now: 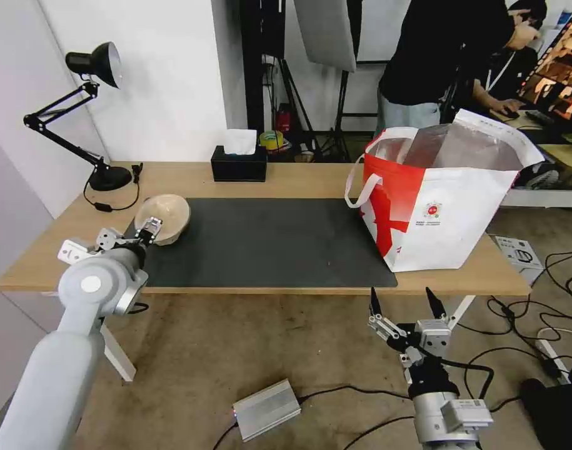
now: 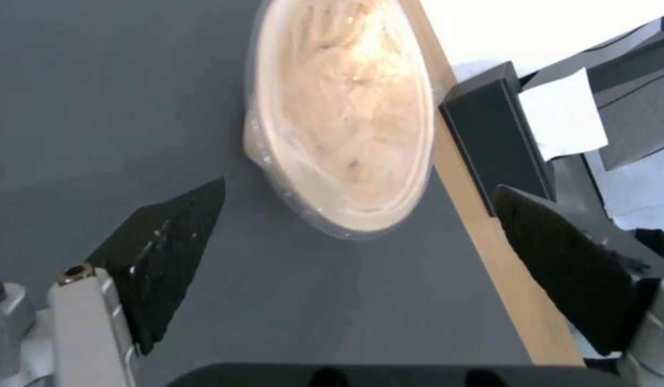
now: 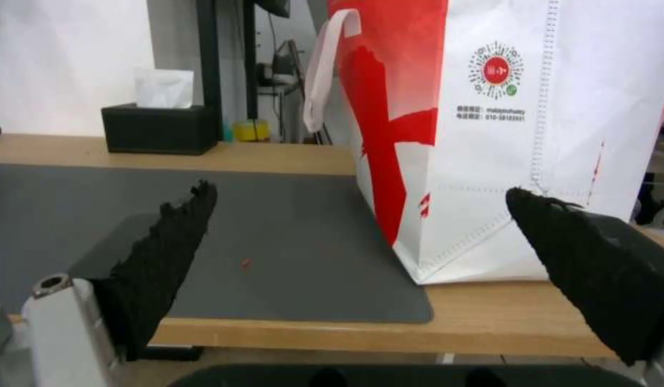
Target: Pick up the trash from the table and place it into the takeout bag.
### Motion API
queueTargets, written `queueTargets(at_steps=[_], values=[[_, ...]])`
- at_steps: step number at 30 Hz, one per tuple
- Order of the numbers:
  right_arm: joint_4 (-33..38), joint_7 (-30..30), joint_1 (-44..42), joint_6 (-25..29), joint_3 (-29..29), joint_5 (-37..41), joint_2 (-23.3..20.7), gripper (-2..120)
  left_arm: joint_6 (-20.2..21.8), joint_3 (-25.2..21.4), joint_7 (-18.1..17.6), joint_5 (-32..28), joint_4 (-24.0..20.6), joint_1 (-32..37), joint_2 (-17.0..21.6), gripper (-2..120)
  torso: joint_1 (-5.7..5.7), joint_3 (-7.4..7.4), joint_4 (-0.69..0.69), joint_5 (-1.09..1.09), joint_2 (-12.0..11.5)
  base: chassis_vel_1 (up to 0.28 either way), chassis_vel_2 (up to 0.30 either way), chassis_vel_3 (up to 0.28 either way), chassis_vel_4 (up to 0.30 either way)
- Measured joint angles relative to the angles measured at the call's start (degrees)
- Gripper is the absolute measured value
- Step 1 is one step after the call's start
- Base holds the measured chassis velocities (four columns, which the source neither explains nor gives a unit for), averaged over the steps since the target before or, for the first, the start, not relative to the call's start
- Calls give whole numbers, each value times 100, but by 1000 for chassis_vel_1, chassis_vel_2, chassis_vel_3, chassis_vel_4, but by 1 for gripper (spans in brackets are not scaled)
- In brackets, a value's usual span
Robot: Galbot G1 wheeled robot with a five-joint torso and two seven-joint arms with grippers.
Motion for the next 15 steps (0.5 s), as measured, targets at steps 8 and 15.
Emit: queueTargets(at_steps=[8, 15], values=[[0, 0, 0, 0, 1, 0, 0, 100, -6, 65, 3, 6, 164, -135, -31, 100, 0, 0, 0, 0, 0, 0, 0, 0, 0], [0, 0, 0, 0, 0, 0, 0, 100, -11, 72, 34, 19, 304, -210, -19, 100, 0, 0, 0, 0, 0, 0, 0, 0, 0]])
